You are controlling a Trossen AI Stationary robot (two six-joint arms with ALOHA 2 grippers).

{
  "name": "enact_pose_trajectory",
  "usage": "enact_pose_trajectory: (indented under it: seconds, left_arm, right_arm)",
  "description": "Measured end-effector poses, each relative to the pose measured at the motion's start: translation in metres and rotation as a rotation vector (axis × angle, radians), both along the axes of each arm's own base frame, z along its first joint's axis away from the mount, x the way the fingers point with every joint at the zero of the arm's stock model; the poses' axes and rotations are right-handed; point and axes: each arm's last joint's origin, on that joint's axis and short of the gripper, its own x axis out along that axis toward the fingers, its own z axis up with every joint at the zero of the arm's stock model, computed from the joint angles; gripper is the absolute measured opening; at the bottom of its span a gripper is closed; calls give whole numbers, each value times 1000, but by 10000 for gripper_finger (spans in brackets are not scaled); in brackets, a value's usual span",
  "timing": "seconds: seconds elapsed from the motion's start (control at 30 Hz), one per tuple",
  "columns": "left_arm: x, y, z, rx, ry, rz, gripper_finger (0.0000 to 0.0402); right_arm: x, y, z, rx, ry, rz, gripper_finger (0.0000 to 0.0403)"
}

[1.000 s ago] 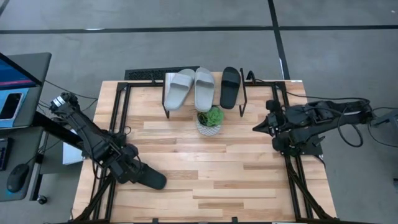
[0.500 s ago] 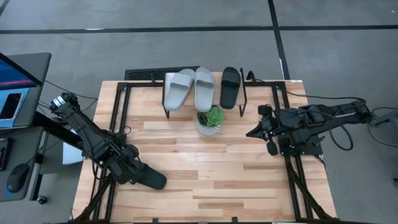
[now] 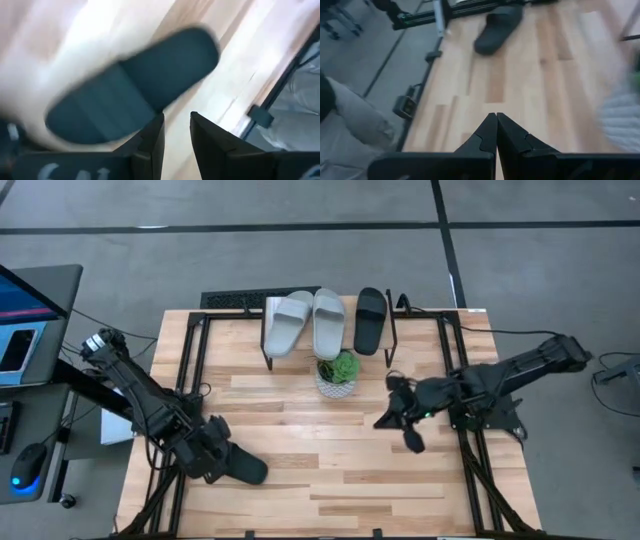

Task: Pick and place slides into the shelf
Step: Put the black slide on the shelf

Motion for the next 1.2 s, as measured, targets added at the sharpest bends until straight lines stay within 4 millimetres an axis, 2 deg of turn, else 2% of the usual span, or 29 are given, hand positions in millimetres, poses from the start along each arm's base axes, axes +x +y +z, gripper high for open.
enact_pose_trajectory:
  seconds: [0.1,0.23,0.4,0.53,0.7,1.0,1.2]
  left_arm:
    - [0,-2,14,109,-161,-68,73]
    - [-9,2,42,267,-387,-99,59]
    - [-28,10,79,449,-695,-115,39]
    - [-46,15,89,398,-761,-143,10]
    - [-55,7,70,226,-642,-126,1]
    - [-71,-10,4,123,-194,106,0]
    - [-69,-23,-22,24,-95,211,12]
  right_arm:
    - [16,11,-6,3,-36,27,0]
    - [28,22,-9,-10,-106,28,0]
    - [27,30,-5,-58,-172,-55,0]
    - [24,35,0,-42,-202,-80,0]
    - [20,43,-1,-17,-195,-85,0]
    - [15,51,-8,-19,-129,-88,0]
    - [13,51,-11,3,-87,-101,0]
